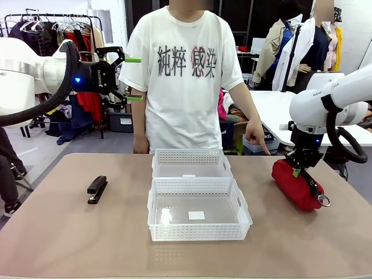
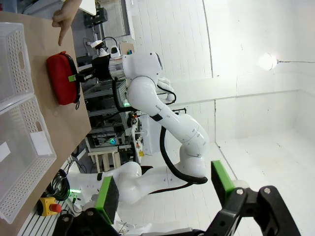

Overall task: Distribute items into two baskets.
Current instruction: Pick up the Pencil pouch that the person points to.

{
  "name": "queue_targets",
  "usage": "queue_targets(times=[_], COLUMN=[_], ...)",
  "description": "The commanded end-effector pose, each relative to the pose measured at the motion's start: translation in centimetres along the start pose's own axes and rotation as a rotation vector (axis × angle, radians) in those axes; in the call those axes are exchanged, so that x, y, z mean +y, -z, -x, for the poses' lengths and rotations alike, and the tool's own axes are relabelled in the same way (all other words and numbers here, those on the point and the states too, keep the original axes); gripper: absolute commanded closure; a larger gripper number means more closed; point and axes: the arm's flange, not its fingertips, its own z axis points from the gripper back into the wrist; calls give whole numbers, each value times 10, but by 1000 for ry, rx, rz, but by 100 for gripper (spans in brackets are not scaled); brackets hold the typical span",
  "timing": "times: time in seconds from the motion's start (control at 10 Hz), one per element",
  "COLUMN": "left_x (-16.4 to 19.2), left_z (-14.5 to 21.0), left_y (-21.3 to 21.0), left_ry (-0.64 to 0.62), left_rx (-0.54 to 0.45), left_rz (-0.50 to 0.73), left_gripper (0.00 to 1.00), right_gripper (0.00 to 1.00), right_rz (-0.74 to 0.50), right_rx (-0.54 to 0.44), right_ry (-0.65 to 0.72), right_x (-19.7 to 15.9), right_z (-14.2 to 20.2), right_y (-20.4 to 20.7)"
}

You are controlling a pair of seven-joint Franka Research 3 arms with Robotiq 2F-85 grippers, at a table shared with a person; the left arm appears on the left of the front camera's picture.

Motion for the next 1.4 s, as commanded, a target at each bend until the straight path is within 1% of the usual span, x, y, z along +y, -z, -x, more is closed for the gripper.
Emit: queue_targets(times=[0.0,0.1,0.3,0.4,0.5,0.6,0.8,1.0,1.3], left_x=[-2,-2,-2,-2,-2,-2,-2,-2,-2], left_z=[0,0,0,0,0,0,0,0,0], left_y=[0,0,0,0,0,0,0,0,0], left_ry=[3,3,3,3,3,3,3,3,3], left_rx=[0,0,0,0,0,0,0,0,0], left_rz=[1,1,1,1,1,1,1,1,1], left_gripper=[0,0,0,0,0,0,0,0,0], right_gripper=[100,100,100,100,100,100,100,100,100], right_rz=[10,-39,-106,-112,-113,-140,-188,-149,-113], right_rx=[-5,-1,7,16,23,18,31,-11,-74], right_ry=[36,38,93,108,105,102,139,143,157], right_x=[-1,4,18,21,26,33,49,61,65], right_z=[2,3,2,1,-1,-2,-6,-9,-14], right_y=[-13,-28,-78,-95,-120,-144,-198,-241,-294])
